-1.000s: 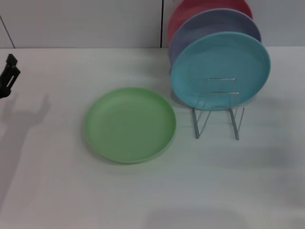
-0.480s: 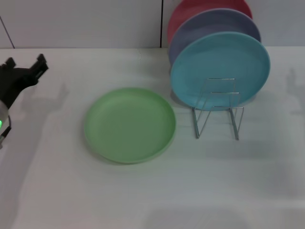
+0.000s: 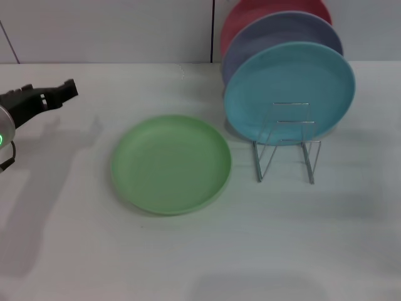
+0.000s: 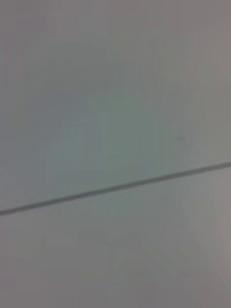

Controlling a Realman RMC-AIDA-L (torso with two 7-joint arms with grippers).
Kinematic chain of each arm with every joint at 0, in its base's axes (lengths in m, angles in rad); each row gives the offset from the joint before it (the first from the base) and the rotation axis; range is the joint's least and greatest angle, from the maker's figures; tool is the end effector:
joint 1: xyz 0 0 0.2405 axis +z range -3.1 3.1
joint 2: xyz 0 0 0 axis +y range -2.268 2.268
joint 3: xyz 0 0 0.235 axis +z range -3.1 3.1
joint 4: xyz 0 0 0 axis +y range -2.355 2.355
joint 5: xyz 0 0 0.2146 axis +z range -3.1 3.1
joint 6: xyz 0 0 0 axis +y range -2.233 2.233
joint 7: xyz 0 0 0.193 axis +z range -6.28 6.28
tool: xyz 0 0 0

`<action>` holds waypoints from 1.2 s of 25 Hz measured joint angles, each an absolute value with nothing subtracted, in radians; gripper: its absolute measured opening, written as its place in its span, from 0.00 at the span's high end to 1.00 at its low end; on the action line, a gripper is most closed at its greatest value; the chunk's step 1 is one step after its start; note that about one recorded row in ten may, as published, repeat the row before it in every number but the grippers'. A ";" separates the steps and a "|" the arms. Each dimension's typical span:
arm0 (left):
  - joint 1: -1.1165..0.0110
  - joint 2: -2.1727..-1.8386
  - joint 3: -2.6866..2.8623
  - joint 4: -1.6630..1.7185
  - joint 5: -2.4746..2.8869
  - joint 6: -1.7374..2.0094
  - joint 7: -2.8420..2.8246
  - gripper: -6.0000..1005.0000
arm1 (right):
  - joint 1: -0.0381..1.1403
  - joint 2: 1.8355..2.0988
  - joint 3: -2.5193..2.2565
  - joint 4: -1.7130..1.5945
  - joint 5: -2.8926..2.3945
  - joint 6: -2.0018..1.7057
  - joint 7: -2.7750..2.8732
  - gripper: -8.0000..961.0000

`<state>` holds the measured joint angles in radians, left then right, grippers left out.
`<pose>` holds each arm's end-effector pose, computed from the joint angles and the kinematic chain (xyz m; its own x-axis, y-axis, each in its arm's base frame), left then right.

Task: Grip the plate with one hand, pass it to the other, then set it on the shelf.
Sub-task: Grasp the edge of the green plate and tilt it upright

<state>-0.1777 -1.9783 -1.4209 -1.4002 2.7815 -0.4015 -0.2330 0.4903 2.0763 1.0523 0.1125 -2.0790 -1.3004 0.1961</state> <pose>-0.2386 0.4151 0.0179 0.5419 0.4889 0.6837 0.8110 -0.0907 -0.5779 0.3257 0.3831 0.0751 0.5845 0.2764 -0.7629 -0.8110 0.1669 -0.5608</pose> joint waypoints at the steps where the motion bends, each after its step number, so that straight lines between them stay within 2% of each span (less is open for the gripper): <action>1: -0.178 -1.978 -1.421 -1.400 2.782 -0.402 -0.233 0.14 | 0.490 2.076 1.052 0.112 -2.079 -1.300 0.196 0.52; 3: -0.191 -1.995 -1.461 -1.452 2.758 -0.537 -0.178 0.14 | 0.485 2.075 1.052 0.112 -2.067 -1.300 0.197 0.52; 7: -0.228 -2.050 -1.572 -1.514 2.688 -0.750 -0.019 0.14 | 0.481 2.074 1.052 0.108 -2.065 -1.300 0.197 0.52; 9: -0.254 -2.062 -1.609 -1.520 2.654 -0.831 0.037 0.14 | 0.485 2.074 1.052 0.102 -2.065 -1.300 0.198 0.52; 20: -0.405 -2.060 -1.649 -1.442 2.646 -1.078 0.046 0.14 | 0.500 2.066 1.052 0.072 -2.065 -1.300 0.198 0.52; 30: -0.506 -2.063 -1.666 -1.272 2.650 -1.087 0.036 0.14 | 0.497 2.066 1.052 0.068 -2.065 -1.299 0.198 0.52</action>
<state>-0.5056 -2.0631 -1.6660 -1.2722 2.6505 -1.0868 0.0359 0.4969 2.0661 1.0523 0.0681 -2.0646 -1.2993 0.1981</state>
